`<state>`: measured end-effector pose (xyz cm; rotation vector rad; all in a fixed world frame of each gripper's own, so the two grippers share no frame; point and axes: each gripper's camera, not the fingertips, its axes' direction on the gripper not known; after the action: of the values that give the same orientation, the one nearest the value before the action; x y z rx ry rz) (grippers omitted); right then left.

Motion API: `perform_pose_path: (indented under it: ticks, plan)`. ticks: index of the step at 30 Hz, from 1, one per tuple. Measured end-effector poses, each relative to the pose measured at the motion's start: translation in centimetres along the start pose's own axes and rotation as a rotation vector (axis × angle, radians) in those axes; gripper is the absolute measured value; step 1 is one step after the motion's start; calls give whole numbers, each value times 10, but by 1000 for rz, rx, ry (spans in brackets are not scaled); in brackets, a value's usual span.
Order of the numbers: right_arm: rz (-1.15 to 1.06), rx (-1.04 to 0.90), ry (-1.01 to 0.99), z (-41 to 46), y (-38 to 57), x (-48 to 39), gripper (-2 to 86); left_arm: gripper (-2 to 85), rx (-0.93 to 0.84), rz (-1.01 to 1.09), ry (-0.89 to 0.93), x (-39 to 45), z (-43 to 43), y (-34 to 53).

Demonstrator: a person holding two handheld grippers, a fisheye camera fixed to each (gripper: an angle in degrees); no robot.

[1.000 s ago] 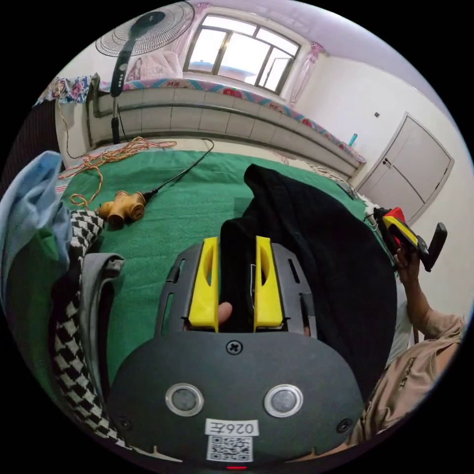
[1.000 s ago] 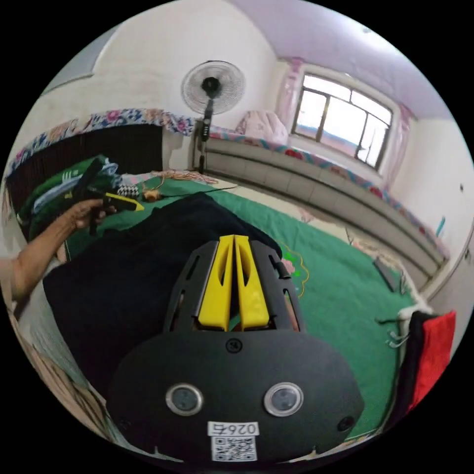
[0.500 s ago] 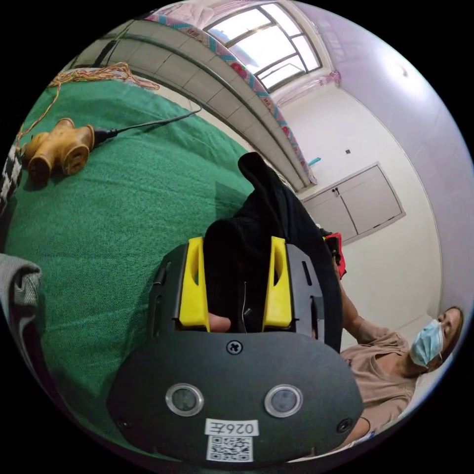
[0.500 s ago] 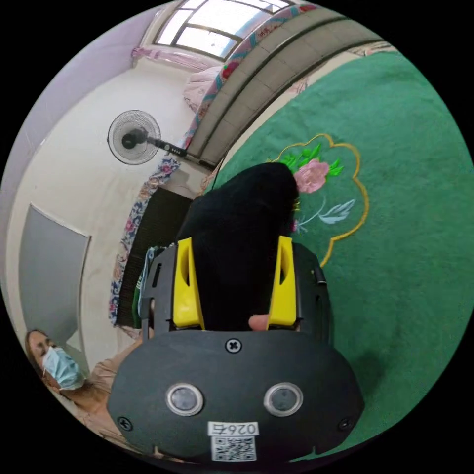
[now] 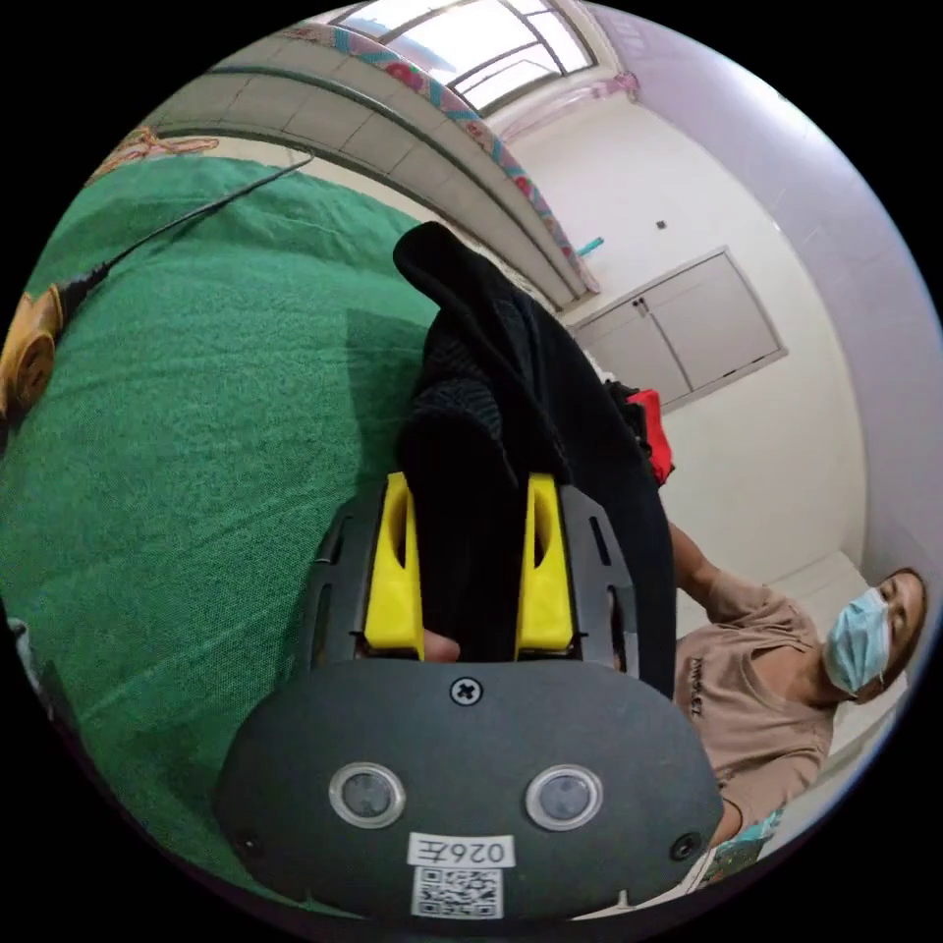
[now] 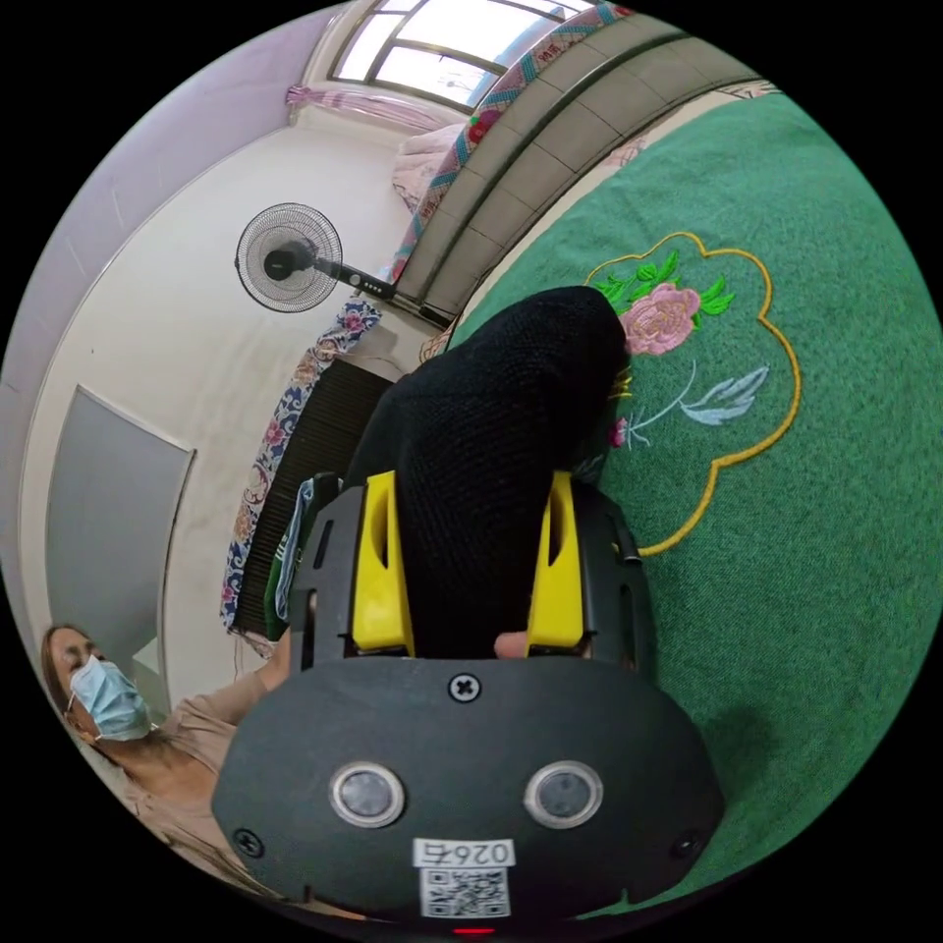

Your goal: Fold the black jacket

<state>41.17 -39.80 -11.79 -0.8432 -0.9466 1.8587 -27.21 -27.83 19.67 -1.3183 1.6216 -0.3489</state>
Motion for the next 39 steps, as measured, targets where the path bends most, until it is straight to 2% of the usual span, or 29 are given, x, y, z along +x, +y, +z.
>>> perform_pose_path:
  ticks: [4, 8, 14, 17, 21, 23, 24, 25, 27, 28, 30, 33, 39]
  plan:
    - [-20, -5, 29, 6, 16, -5, 136, 68, -65, 68, -44, 31, 1, 5]
    - [-71, -15, 108, 7, 34, -30, 73, 57, -6, 152, -41, 62, -18, 20]
    - [-238, 55, 116, -8, 65, -100, 45, 52, 100, 318, -19, 130, -57, 47]
    - [-367, 134, 114, -25, 87, -156, 43, 50, 214, 424, -41, 171, -84, 69]
    - [-588, 238, 115, -45, 114, -231, 52, 54, 502, 559, -91, 223, -141, 110]
    - [-726, 280, 269, -39, 103, -271, 78, 68, 648, 487, -154, 228, -163, 116]
    - [-718, 289, 336, -33, 93, -275, 89, 83, 728, 407, -209, 222, -172, 115]
    - [-634, 316, 464, -24, 68, -275, 109, 121, 781, 342, -273, 212, -175, 112]
    - [-437, 348, 545, -23, 41, -268, 80, 150, 801, 216, -340, 187, -176, 113]
    - [-395, 365, 527, -27, 39, -271, 78, 156, 778, 161, -321, 168, -176, 116]
    - [-474, 360, 493, -24, 57, -288, 73, 156, 755, 91, -241, 141, -175, 125]
    - [-618, 286, 606, 14, 100, -314, 65, 154, 714, 4, -172, 112, -170, 129]
    - [-788, -61, 568, 133, 156, -340, 98, 168, 516, -18, -218, 97, -125, 105]
